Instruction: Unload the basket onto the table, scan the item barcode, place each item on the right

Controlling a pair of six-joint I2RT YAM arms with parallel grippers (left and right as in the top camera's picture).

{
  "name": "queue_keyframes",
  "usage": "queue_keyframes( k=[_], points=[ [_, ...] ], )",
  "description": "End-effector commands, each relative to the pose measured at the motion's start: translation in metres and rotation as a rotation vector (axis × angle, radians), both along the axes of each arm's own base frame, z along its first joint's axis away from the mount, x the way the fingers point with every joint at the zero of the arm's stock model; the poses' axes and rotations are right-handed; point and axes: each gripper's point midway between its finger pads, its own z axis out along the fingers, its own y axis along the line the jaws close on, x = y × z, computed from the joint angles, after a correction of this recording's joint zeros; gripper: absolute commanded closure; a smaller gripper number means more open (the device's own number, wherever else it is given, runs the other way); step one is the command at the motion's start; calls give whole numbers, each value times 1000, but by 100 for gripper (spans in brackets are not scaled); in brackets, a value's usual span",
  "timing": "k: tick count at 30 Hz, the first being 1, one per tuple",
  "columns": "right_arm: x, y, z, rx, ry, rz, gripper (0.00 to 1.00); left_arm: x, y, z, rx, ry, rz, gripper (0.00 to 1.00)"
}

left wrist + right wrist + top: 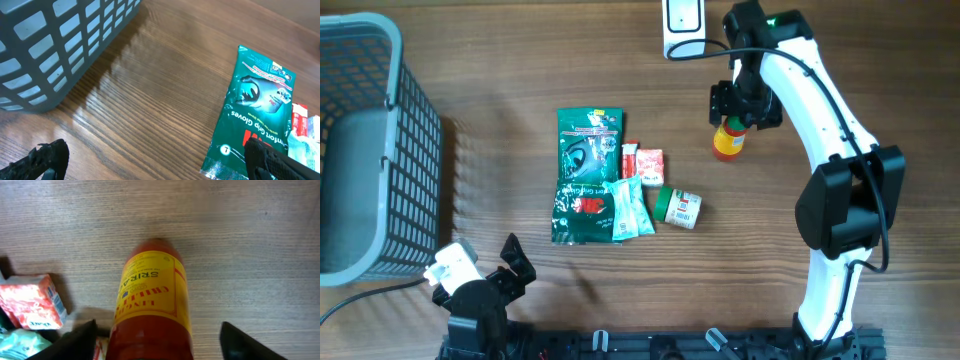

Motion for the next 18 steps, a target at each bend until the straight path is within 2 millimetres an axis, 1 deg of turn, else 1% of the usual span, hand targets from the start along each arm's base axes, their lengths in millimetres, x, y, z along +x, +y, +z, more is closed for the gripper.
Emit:
queue_keyframes(
  k=[1,2,4,6,8,9,11,13,15,16,18],
  points=[
    [-13,-3,-8,-21,24,-16,28,0,3,-1,-1,-7,21,0],
    [-15,-3,-13,-24,33,-14,30,0,3,-1,-1,-7,21,0],
    [-20,-4,-21,-30,52,-13,38,0,3,-1,-1,-7,21,0],
    [-24,-5,-29,-33,66,-13,48,0,3,-1,-1,-7,21,0],
    [-25,-6,-30,-35,71,-11,55,0,3,-1,-1,-7,21,0],
    [-25,-6,-30,-34,71,-11,56,0,3,-1,-1,-7,21,0],
    [-25,-6,-27,-33,67,-11,61,0,3,-1,-1,-7,21,0],
    [-24,-6,-23,-32,67,-12,63,0,3,-1,-1,-7,21,0],
    [-27,4,-13,25,82,9,64,0,3,-1,-1,-7,21,0],
    [-28,11,-7,68,89,30,66,0,3,-1,-1,-7,21,0],
    [-29,23,5,143,96,52,67,0,3,-1,-1,-7,21,0]
  ],
)
